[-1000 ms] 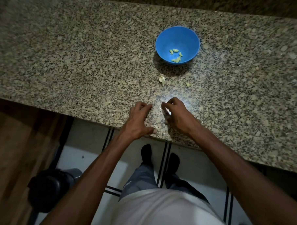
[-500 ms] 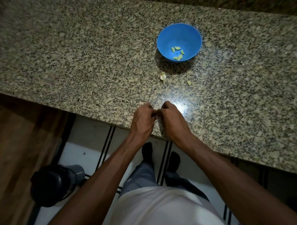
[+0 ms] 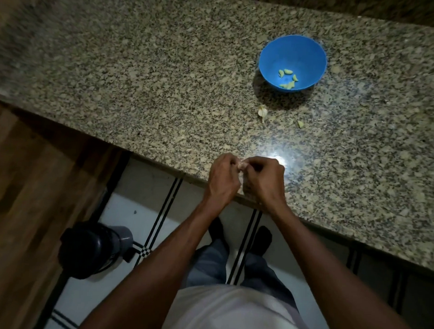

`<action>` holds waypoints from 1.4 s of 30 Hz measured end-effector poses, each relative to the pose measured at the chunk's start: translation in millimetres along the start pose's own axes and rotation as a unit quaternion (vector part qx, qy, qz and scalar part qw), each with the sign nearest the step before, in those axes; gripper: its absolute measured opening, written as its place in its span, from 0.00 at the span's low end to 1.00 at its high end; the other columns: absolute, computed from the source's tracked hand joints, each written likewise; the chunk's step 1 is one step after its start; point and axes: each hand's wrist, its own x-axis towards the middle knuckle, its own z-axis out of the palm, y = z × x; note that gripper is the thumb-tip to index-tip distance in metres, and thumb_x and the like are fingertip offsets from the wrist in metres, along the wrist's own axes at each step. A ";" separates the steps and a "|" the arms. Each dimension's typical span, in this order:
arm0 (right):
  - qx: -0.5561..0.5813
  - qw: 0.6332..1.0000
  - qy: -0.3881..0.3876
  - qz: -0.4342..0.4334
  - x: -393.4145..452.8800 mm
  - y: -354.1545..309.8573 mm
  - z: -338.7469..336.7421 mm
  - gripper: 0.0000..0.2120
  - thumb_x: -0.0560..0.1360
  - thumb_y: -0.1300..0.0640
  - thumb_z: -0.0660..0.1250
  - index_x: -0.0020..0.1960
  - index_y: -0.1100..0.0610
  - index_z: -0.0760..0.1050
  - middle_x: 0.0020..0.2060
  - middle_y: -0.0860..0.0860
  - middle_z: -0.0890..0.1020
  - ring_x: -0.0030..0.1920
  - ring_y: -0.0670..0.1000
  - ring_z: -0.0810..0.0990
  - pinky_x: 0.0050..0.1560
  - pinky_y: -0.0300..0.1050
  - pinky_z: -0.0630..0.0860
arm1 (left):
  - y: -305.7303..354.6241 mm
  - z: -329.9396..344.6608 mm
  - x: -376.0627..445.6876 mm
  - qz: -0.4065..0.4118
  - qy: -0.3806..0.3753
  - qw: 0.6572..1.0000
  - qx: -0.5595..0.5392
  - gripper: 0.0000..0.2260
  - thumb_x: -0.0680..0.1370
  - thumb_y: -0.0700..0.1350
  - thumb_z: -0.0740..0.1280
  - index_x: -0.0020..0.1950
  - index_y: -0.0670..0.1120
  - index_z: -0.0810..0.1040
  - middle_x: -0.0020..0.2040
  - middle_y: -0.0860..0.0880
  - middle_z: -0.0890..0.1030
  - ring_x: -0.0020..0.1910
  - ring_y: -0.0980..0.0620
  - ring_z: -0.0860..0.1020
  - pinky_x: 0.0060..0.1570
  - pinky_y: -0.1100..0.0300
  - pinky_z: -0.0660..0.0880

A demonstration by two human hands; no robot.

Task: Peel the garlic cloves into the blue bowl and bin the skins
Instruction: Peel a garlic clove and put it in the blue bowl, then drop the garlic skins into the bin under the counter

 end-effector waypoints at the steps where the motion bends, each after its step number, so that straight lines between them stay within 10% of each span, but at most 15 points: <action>1: 0.047 0.998 -0.019 0.036 1.2 -6.2 2.4 0.07 0.78 0.56 0.73 0.43 0.55 0.87 0.34 0.51 0.87 0.35 0.49 0.85 0.34 0.44 0.79 | -4.1 -10.0 1.3 -0.030 0.002 0.999 -0.031 0.05 0.81 0.35 0.65 0.50 0.43 0.79 0.47 0.49 0.80 0.47 0.51 0.79 0.46 0.57 0.76; 10: 0.229 0.943 -0.230 0.067 -29.1 -91.9 152.8 0.10 0.78 0.57 0.75 0.55 0.63 0.86 0.49 0.63 0.88 0.54 0.65 0.87 0.60 0.65 0.82 | -101.4 -152.6 -46.3 -0.192 0.156 0.910 -0.332 0.03 0.81 0.38 0.71 0.54 0.41 0.81 0.45 0.50 0.85 0.44 0.60 0.84 0.44 0.68 0.79; 14: 0.153 0.939 -0.309 0.005 -88.5 -142.7 270.8 0.09 0.79 0.64 0.73 0.57 0.66 0.85 0.50 0.63 0.88 0.48 0.54 0.86 0.53 0.50 0.82 | -192.9 -231.8 -111.8 -0.235 0.263 0.878 -0.324 0.03 0.81 0.38 0.72 0.53 0.39 0.81 0.44 0.50 0.85 0.42 0.60 0.85 0.45 0.66 0.79; 22: 0.077 0.889 -0.450 -0.010 -218.5 -185.7 493.7 0.09 0.78 0.65 0.73 0.57 0.68 0.84 0.51 0.65 0.87 0.53 0.60 0.86 0.59 0.53 0.82 | -365.6 -353.6 -240.9 -0.334 0.400 0.789 -0.326 0.08 0.80 0.40 0.73 0.55 0.36 0.82 0.44 0.46 0.86 0.38 0.61 0.84 0.41 0.69 0.78; 30: -0.040 0.844 -0.536 0.003 -289.9 -177.1 623.7 0.06 0.78 0.56 0.76 0.53 0.57 0.87 0.48 0.55 0.89 0.55 0.59 0.86 0.65 0.63 0.80 | -470.1 -383.5 -334.3 -0.387 0.467 0.708 -0.362 0.08 0.79 0.42 0.74 0.57 0.41 0.84 0.52 0.45 0.88 0.51 0.48 0.87 0.58 0.51 0.83; 42: -0.138 0.814 -0.563 0.044 -331.3 -157.1 717.4 0.09 0.80 0.50 0.72 0.56 0.54 0.80 0.52 0.55 0.84 0.56 0.55 0.83 0.62 0.52 0.81 | -560.5 -380.0 -374.5 -0.446 0.479 0.632 -0.414 0.07 0.79 0.38 0.74 0.57 0.42 0.84 0.52 0.45 0.87 0.53 0.48 0.85 0.56 0.56 0.83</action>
